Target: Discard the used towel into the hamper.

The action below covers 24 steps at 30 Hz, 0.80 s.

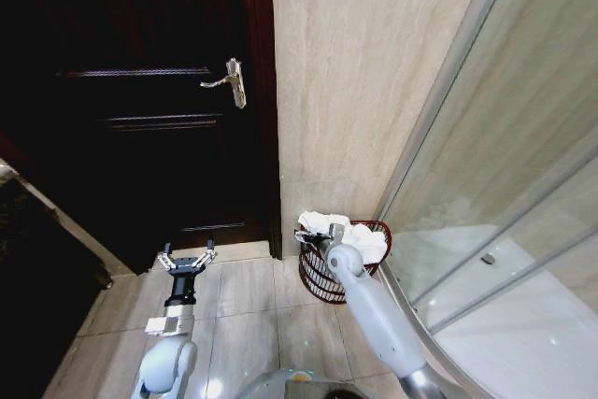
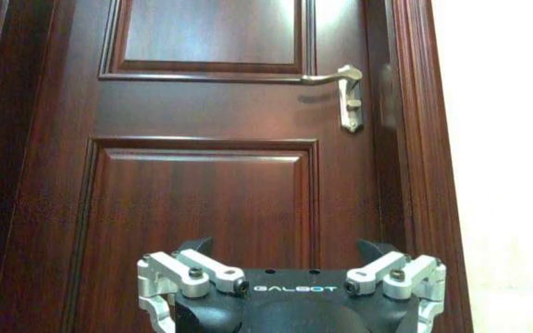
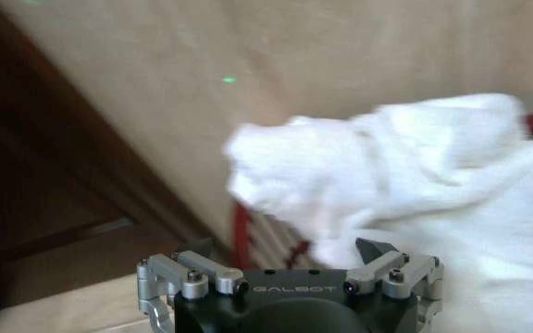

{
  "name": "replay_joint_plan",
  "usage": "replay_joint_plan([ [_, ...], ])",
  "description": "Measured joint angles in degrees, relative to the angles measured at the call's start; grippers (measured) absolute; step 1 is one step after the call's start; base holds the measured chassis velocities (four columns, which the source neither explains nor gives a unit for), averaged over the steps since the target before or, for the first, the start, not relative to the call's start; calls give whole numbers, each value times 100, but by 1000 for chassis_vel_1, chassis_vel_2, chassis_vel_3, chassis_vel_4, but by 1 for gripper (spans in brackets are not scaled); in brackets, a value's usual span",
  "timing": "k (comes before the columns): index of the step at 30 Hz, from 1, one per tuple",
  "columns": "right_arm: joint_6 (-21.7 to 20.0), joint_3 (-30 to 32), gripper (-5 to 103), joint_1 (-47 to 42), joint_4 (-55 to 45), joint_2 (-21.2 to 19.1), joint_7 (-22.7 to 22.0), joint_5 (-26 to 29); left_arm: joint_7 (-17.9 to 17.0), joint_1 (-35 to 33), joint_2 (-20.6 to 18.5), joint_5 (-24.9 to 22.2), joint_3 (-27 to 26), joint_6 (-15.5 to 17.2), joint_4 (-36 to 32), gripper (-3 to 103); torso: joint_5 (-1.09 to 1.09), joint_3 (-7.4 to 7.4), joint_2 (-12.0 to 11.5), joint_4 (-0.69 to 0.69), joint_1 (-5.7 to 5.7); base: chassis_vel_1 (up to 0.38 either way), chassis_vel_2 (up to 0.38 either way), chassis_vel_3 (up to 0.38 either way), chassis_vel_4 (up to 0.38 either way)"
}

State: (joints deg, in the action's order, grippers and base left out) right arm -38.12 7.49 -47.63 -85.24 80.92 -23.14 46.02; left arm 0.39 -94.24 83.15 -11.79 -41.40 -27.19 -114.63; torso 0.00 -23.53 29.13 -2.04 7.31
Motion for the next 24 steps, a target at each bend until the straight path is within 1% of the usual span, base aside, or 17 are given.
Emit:
replay_joint_plan([
  [5, -90, 185, 100, -139, -157, -206, -64, 3, 13, 9, -73, -18, -24, 21, 19, 100, 1, 0, 0, 3, 0, 0, 0, 0, 0],
  [8, -166, 418, 100, -438, -574, -450, -209, 269, 37, 53, -91, 12, 57, 39, 102, 100, 0, 0, 0, 3, 0, 0, 0, 0, 0],
  [13, -301, 696, 100, -652, -766, -633, -248, 469, 48, 40, -107, 97, 212, 67, 123, 100, 0, 0, 0, 2, 0, 0, 0, 0, 0],
  [17, -366, 795, 100, -655, -647, -693, -166, 490, 56, 62, -103, 160, 246, 90, 123, 100, 0, 1, 0, 2, -1, 0, 0, 0, 0],
  [22, -379, 787, 100, -509, -248, -752, -34, 478, 67, 73, -63, 215, 241, 154, 63, 100, 0, 1, 1, 1, 0, 0, 0, 0, 0],
  [24, -379, 754, 100, -397, 20, -729, 131, 447, 70, 58, -54, 231, 217, 168, 37, 100, 0, 1, 0, 1, 0, 0, 0, 0, 0],
])
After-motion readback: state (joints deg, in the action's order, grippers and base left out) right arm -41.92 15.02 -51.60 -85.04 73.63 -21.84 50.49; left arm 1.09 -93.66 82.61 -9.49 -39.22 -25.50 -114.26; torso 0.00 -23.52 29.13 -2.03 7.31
